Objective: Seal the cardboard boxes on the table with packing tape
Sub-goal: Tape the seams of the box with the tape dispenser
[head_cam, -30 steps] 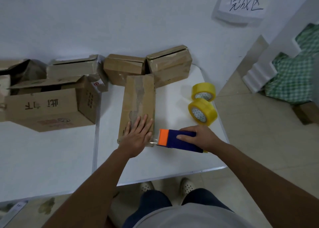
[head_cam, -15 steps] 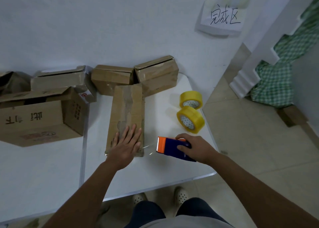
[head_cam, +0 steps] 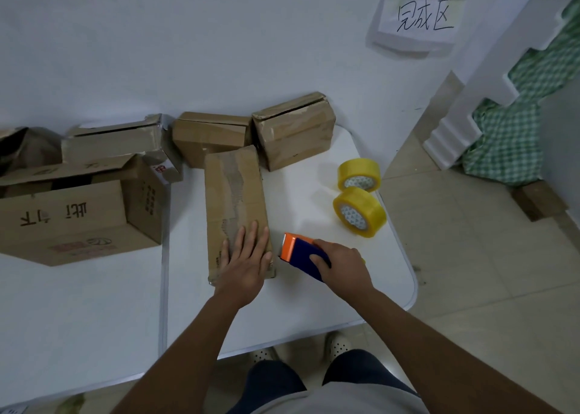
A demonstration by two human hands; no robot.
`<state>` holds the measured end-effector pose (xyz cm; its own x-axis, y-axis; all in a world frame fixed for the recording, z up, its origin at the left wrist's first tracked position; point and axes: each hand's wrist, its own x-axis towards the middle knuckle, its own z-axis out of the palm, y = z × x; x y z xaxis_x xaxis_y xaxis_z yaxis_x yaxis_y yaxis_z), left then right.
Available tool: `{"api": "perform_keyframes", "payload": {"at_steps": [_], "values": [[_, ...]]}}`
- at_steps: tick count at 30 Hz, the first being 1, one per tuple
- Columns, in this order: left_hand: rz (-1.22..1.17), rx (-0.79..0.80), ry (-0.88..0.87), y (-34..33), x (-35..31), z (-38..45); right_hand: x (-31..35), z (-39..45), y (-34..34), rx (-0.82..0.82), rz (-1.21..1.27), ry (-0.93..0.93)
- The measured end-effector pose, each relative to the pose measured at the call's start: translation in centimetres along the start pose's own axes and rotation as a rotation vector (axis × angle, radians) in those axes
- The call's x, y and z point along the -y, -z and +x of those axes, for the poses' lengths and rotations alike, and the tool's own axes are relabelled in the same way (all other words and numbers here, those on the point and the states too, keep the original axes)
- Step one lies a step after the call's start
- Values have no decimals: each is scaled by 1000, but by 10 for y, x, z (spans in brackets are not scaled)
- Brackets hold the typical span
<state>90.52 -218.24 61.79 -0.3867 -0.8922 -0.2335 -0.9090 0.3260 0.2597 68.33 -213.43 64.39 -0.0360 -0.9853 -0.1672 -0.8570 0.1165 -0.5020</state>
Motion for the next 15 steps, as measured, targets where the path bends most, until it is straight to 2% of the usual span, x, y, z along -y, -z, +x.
{"api": "perform_keyframes", "payload": {"at_steps": [7,12,15], "values": [[-34,-12,99,-5,-3,6,7,15,-9,-52,-77,-3],[-16,-24,88,-8,-6,-2,-21,39,4,-82,-140,-316],[-29,-7,85,-4,-4,2,-23,35,7,-162,-33,-235]]}}
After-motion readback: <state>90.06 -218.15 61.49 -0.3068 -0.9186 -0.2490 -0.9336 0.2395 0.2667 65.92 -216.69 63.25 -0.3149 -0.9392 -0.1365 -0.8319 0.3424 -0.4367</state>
